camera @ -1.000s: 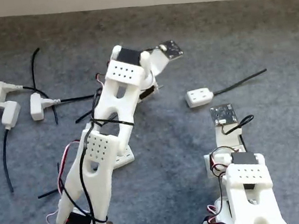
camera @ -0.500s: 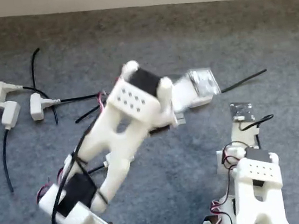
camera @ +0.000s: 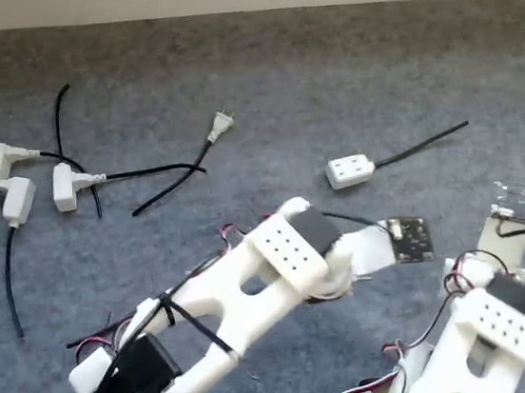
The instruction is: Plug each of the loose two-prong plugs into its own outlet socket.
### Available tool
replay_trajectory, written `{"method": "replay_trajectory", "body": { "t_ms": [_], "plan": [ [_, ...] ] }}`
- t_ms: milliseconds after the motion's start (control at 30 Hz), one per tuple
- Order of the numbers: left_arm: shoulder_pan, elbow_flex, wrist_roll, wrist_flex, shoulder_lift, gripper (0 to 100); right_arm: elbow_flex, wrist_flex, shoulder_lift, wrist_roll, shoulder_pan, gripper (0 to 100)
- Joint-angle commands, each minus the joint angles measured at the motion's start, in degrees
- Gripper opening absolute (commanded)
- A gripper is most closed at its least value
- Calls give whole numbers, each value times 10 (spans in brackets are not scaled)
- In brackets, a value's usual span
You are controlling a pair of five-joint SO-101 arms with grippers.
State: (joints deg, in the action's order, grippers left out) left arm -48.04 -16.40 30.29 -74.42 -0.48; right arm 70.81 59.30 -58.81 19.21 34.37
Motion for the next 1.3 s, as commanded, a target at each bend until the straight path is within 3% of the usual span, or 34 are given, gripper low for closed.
{"method": "replay_trajectory", "body": {
  "t_ms": [0, 100, 267, 433, 700, 800, 967, 1100, 1267],
  "plan": [
    [-22, 20, -25, 19, 25, 11, -20, 55, -112, 7, 11, 162],
    [-22, 44, -30, 18, 79, 47, -14, 92, -196, 7, 10, 162],
    [-52, 58, -35, 17, 101, 204, 14, 116, -255, 7, -17, 162],
    [-30, 60, -42, 0, 29, 184, 9, 116, -198, 40, -20, 162],
    [170, 149, -47, -69, -131, 182, -44, 100, -48, 60, -54, 162],
    [251, 167, -84, -86, -178, 182, -92, 103, 15, 59, -87, 162],
    [376, 95, -150, -116, -208, 182, -191, 140, 136, 62, -182, 162],
    [463, -25, -156, -113, -211, 182, -321, 197, 241, 70, -277, 162],
    [547, -175, -120, -17, -211, 182, -441, 271, 377, 251, -397, 162]
  ]
}}
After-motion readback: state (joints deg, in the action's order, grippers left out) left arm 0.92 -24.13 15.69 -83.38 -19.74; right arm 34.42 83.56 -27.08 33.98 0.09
